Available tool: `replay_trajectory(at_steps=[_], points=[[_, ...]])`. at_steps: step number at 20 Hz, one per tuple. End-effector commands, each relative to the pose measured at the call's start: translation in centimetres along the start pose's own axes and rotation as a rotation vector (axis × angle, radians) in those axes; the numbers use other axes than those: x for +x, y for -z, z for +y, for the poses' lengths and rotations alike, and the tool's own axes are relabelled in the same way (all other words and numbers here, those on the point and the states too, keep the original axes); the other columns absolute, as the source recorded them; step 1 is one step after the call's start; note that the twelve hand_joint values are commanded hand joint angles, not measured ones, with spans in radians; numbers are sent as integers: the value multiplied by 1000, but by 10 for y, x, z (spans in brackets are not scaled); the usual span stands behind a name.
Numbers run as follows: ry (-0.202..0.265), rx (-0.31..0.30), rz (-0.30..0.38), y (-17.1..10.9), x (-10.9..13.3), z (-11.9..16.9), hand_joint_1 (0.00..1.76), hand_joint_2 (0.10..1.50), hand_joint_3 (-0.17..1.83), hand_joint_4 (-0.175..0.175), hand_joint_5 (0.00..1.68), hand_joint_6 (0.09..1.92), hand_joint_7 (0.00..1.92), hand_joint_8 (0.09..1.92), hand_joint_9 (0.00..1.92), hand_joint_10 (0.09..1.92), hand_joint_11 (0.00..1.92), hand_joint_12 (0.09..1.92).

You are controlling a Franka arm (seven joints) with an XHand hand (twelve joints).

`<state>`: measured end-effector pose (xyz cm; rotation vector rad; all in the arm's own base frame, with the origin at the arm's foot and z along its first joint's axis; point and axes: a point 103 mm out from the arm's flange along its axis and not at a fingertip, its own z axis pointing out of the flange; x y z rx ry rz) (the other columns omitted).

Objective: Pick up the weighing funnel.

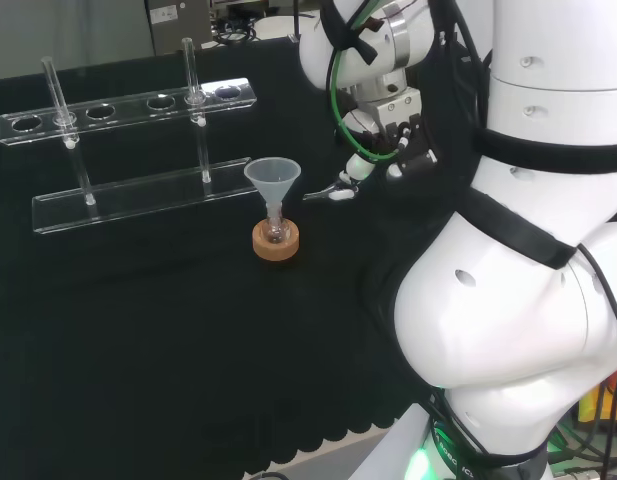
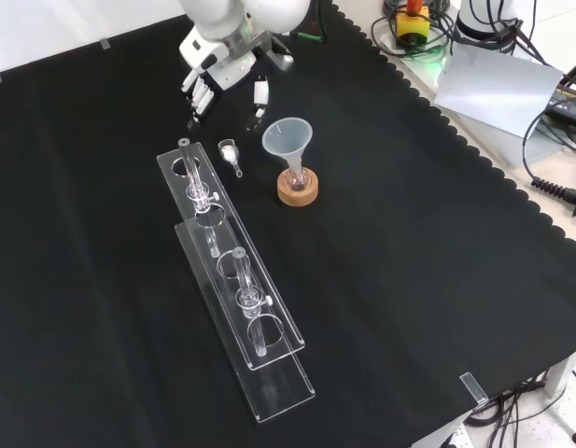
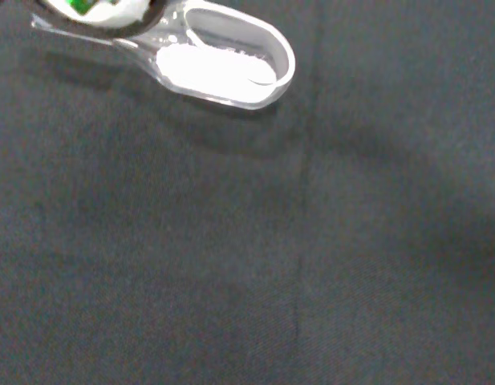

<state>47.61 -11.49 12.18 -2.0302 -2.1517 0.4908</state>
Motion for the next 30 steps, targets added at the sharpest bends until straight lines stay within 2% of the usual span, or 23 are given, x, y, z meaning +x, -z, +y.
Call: replay_trajectory(at_steps=[1,17,30], points=[[17,8,13,-13,4,6,774,672,529,-71,498,87,524,752,703,594,348,1355],[38,14,1,-38,7,14,855,664,550,-67,558,87,548,756,722,586,358,1343],[34,5,-8,-46,11,21,825,645,598,-66,572,97,569,754,740,572,367,1334]])
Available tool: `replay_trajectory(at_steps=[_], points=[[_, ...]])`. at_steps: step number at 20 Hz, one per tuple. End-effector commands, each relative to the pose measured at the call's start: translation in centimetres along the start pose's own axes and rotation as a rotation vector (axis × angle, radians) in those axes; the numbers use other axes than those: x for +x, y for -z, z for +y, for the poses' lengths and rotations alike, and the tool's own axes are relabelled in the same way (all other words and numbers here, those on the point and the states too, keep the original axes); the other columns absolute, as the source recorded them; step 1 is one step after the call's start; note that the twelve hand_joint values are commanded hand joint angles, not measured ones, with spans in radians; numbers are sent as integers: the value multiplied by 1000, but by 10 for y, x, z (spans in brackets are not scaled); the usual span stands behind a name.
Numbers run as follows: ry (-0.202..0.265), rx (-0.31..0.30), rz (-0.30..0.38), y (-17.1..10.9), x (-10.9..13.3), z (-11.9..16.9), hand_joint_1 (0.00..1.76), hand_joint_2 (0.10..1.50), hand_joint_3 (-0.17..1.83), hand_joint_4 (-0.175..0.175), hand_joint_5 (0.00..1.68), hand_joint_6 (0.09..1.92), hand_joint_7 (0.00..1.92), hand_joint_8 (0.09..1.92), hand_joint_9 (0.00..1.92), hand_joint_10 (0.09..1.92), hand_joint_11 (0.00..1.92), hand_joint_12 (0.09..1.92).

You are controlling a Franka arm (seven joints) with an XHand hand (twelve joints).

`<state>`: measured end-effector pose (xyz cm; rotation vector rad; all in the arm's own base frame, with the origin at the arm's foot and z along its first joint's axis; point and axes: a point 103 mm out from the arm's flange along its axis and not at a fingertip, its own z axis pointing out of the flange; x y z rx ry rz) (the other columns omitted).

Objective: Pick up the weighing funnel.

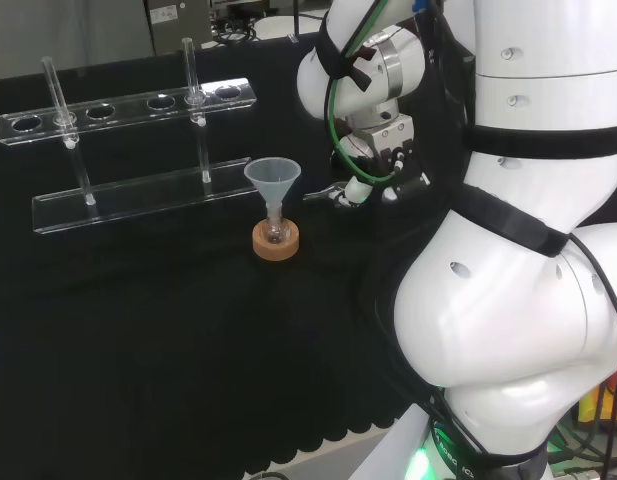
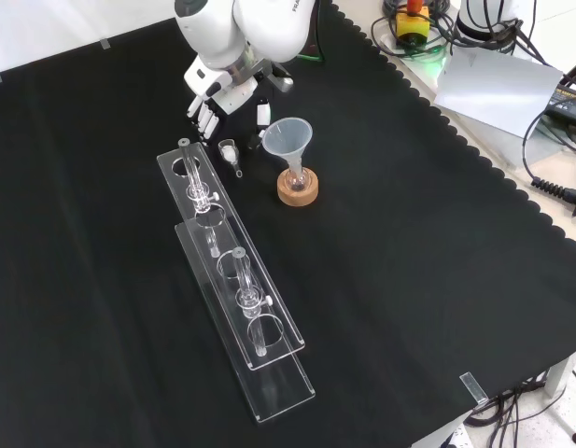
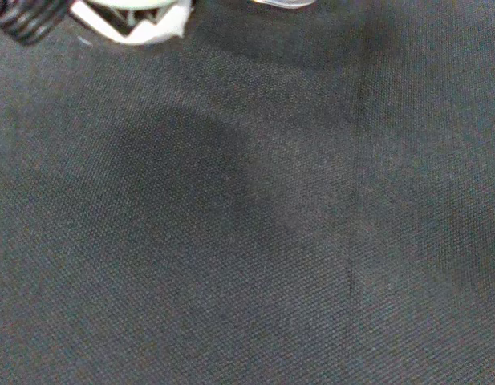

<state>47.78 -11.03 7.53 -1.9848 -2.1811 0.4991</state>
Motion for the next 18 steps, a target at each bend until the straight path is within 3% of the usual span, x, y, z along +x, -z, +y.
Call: replay_trajectory(at_steps=[1,16,18], points=[[-3,-4,-5,-3,2,4,819,645,599,-66,575,99,573,755,742,573,369,1335],[2,-15,-19,-6,2,8,841,651,604,-47,670,176,637,745,791,559,408,1316],[3,-17,-19,-6,1,8,843,654,599,-38,676,288,652,723,806,536,412,1311]])
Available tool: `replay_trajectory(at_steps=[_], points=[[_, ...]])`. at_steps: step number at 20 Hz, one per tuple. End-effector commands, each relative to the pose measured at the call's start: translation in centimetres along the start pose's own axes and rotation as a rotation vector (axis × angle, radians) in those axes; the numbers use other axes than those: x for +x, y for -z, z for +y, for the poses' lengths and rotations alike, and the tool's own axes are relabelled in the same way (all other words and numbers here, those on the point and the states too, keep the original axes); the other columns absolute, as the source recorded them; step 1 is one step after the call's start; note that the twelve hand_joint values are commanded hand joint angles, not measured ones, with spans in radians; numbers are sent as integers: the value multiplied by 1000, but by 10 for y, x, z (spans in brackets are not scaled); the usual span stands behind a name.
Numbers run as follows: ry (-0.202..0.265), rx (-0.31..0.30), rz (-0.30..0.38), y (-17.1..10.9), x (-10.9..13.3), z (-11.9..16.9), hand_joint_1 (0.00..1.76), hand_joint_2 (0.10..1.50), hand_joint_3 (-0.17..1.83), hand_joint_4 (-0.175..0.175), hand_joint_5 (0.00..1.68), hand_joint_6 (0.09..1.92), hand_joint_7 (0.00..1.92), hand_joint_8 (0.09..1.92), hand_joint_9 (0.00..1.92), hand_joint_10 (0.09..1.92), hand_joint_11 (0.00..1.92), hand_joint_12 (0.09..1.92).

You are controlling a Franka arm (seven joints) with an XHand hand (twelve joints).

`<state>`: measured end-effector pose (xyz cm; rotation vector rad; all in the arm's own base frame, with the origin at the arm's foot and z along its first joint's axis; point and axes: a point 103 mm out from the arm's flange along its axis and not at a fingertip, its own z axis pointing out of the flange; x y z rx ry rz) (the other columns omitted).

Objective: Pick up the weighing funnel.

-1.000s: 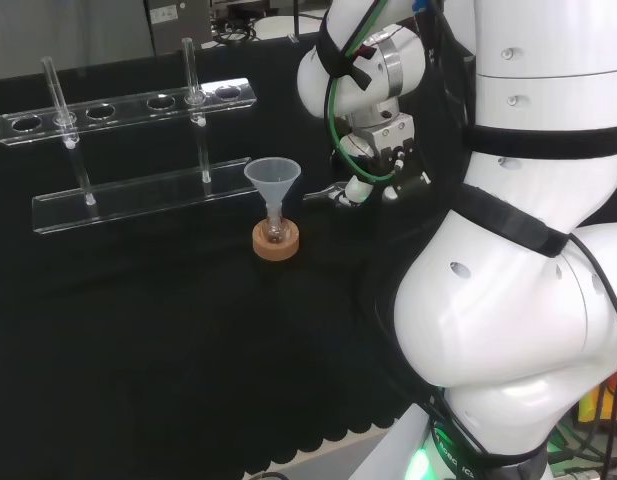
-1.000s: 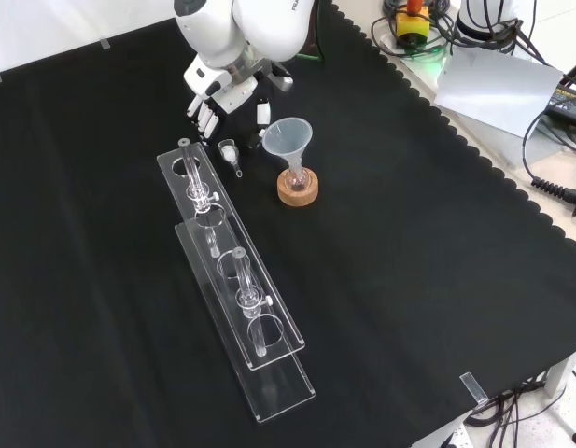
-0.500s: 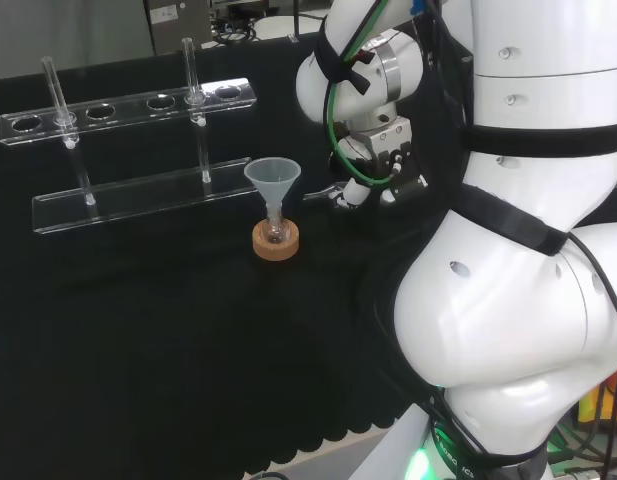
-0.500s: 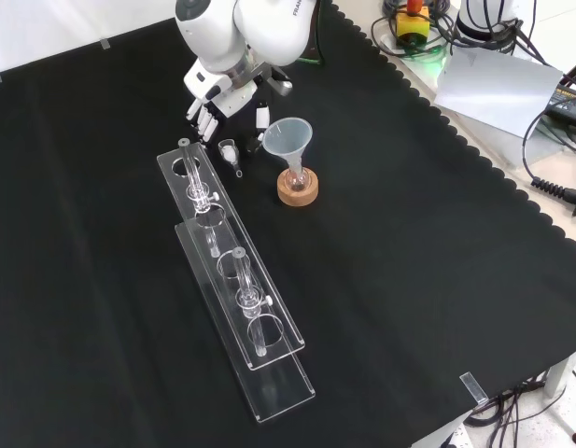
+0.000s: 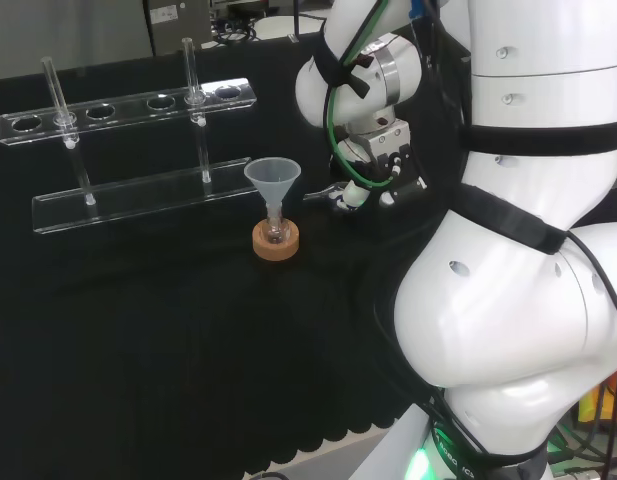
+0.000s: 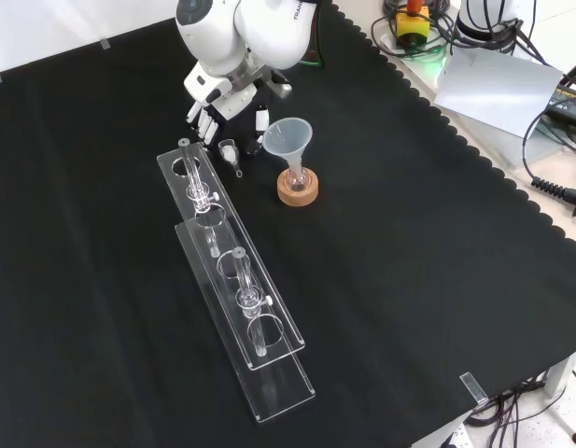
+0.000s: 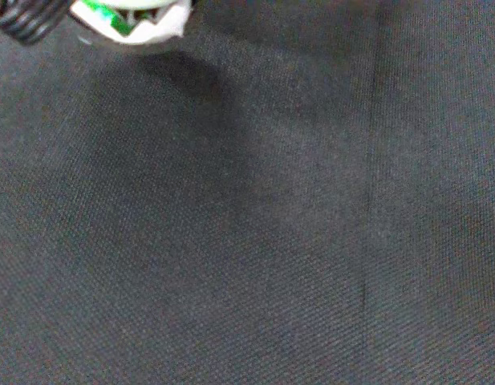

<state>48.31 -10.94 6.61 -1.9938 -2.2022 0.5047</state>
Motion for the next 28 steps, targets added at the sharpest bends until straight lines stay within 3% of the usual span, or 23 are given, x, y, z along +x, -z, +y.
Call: replay_trajectory(at_steps=[1,4,9,28], points=[[2,-3,0,1,0,-1,845,655,598,-32,673,384,661,714,813,526,415,1308],[3,-2,0,1,-1,-1,849,657,600,-21,669,570,678,705,826,516,418,1313],[1,2,-4,1,-1,0,851,657,603,-19,651,669,681,705,832,515,425,1308],[7,8,-1,-2,3,3,854,657,605,-24,618,697,674,707,832,518,430,1307]])
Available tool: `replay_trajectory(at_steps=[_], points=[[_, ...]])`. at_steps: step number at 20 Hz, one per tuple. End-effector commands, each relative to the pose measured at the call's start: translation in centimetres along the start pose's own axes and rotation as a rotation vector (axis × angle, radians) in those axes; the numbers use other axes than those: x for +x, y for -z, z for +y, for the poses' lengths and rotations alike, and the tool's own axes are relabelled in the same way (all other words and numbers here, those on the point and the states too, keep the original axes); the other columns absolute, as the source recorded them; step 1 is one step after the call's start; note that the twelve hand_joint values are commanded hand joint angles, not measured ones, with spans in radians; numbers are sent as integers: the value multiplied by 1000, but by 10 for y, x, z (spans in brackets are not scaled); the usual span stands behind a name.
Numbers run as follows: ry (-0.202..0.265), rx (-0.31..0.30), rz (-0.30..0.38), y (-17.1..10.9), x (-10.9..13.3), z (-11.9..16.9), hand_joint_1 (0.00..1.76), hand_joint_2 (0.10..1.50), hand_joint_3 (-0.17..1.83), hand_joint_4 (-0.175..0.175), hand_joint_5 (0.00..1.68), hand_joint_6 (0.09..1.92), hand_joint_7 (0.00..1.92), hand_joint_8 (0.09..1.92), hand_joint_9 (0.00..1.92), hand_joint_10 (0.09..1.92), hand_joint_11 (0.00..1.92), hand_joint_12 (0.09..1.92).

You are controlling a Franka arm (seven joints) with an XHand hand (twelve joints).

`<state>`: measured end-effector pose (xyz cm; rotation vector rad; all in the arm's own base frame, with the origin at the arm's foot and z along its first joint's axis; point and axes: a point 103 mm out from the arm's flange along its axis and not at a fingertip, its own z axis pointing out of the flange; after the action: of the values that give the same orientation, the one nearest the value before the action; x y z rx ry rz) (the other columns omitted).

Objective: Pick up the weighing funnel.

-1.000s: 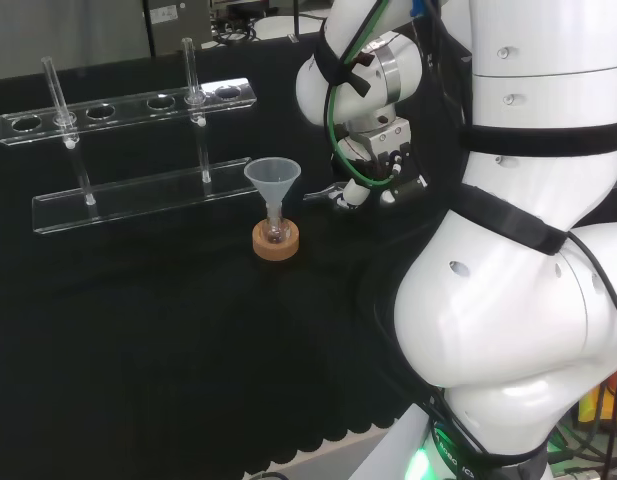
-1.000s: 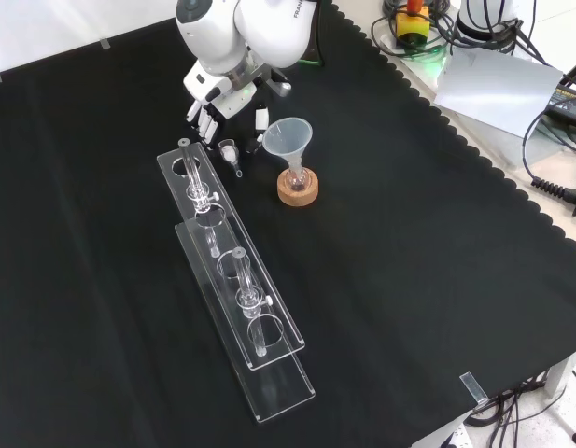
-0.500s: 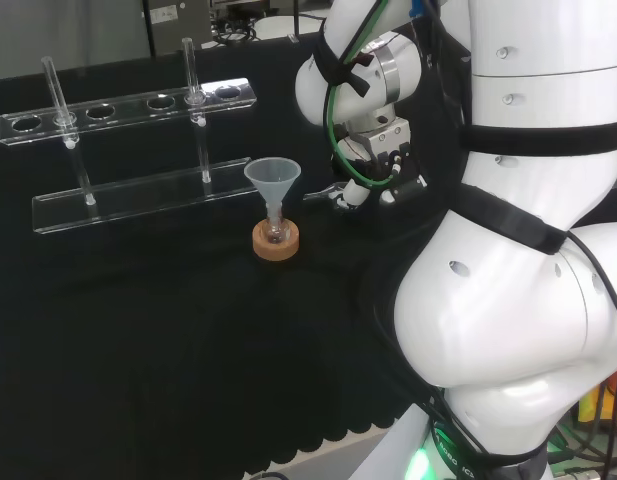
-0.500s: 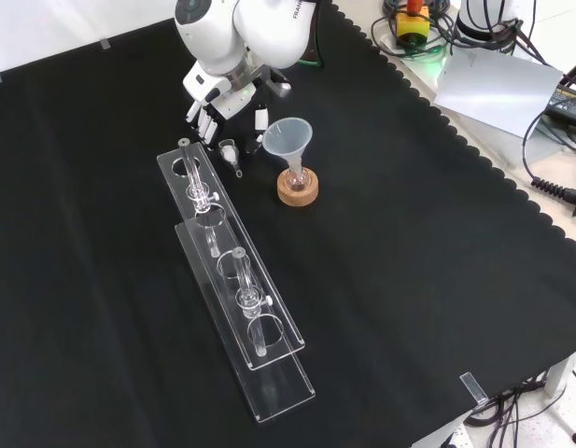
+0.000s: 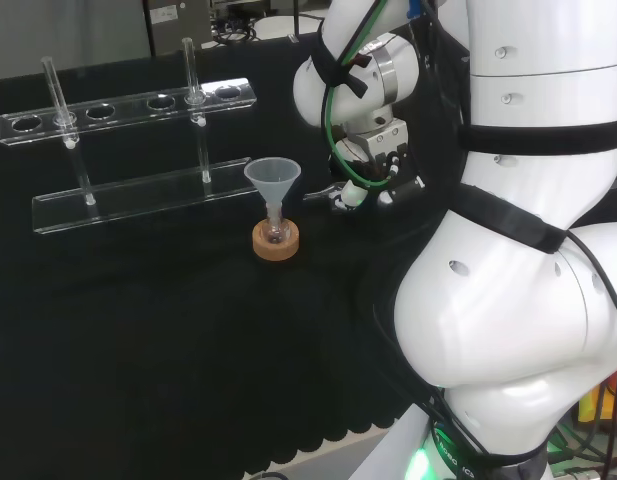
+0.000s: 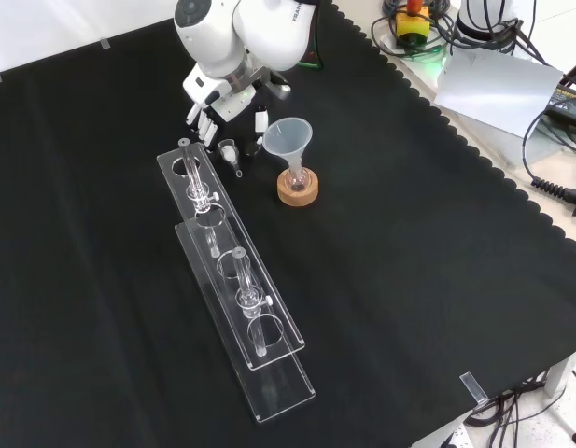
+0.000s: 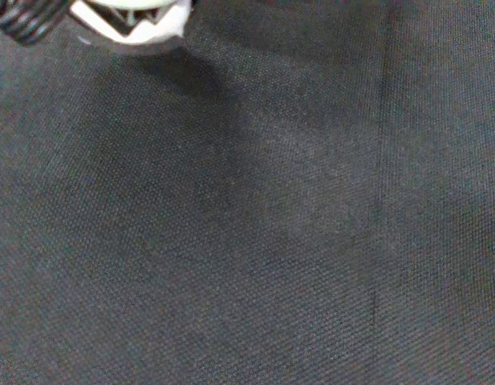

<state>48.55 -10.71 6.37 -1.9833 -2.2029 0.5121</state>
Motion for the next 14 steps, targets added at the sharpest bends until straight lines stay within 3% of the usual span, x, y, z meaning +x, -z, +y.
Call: replay_trajectory(at_steps=[1,6,9,11,12,14], points=[[1,1,-1,-1,1,0,854,657,605,-24,617,698,674,708,832,518,430,1307],[-2,2,1,-2,1,0,855,663,608,-18,651,716,679,711,837,521,432,1307],[-8,5,-6,-4,0,0,865,694,607,21,812,693,718,694,864,516,442,1304],[-14,7,-18,-4,0,1,965,883,369,123,940,884,766,678,898,511,461,1304],[-17,9,-22,-4,0,1,995,952,257,149,978,919,789,665,914,505,468,1300],[-20,12,-28,-4,1,1,1021,1023,135,170,1011,941,833,643,945,493,493,1286]])
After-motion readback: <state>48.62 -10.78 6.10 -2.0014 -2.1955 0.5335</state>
